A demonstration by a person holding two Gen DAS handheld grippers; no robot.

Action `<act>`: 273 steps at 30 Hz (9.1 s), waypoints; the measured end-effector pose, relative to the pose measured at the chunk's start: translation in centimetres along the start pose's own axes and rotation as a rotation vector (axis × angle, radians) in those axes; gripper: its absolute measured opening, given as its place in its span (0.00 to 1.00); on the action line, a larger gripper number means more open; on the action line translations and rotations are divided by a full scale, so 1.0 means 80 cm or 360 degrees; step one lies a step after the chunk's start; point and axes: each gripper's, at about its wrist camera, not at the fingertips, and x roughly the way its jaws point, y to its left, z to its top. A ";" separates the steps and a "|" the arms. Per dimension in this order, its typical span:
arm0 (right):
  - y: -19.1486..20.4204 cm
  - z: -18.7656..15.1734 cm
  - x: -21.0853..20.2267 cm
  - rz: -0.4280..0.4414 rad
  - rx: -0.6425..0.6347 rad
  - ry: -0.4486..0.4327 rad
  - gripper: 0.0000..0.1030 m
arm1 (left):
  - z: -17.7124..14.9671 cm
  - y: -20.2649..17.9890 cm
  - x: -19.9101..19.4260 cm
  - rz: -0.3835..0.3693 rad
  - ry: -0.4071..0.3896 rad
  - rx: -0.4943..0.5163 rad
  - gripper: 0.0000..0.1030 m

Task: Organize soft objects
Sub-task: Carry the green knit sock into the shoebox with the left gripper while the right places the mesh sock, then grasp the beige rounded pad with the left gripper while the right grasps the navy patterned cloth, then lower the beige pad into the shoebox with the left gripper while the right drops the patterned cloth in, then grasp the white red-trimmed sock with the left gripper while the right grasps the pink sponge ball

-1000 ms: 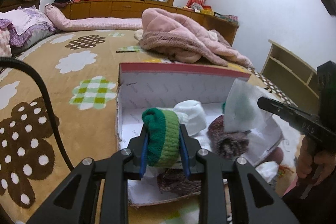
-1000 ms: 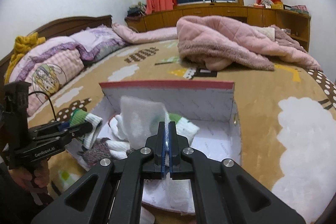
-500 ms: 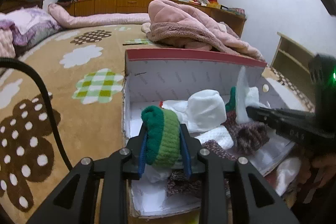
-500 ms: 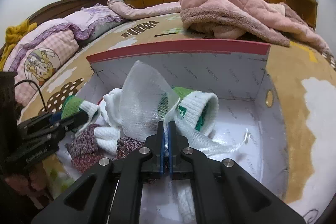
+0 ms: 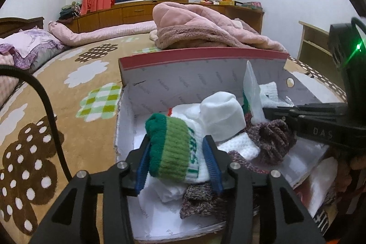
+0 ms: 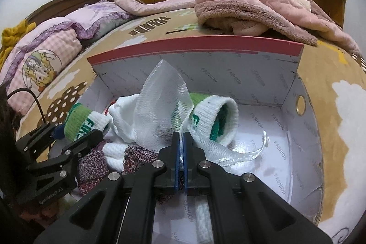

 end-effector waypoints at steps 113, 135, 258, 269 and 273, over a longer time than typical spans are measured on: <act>0.029 -0.115 -0.137 0.0209 -0.0324 -0.0044 0.22 | -0.053 -0.027 -0.103 -0.0430 0.0106 0.0045 0.28; 0.018 -0.074 -0.174 0.0085 -0.0321 -0.0302 0.21 | -0.032 -0.017 -0.151 -0.0321 -0.0173 0.0013 0.28; 0.003 -0.059 -0.113 -0.0248 -0.0242 -0.0268 0.84 | -0.035 -0.018 -0.102 -0.0082 -0.0139 0.0028 0.88; -0.008 -0.078 -0.122 -0.0233 -0.0244 -0.0239 0.84 | -0.048 -0.025 -0.110 -0.0236 -0.0063 0.0039 0.82; -0.016 -0.086 -0.124 -0.0220 -0.0228 -0.0219 0.84 | -0.055 -0.034 -0.114 -0.0236 -0.0049 0.0111 0.82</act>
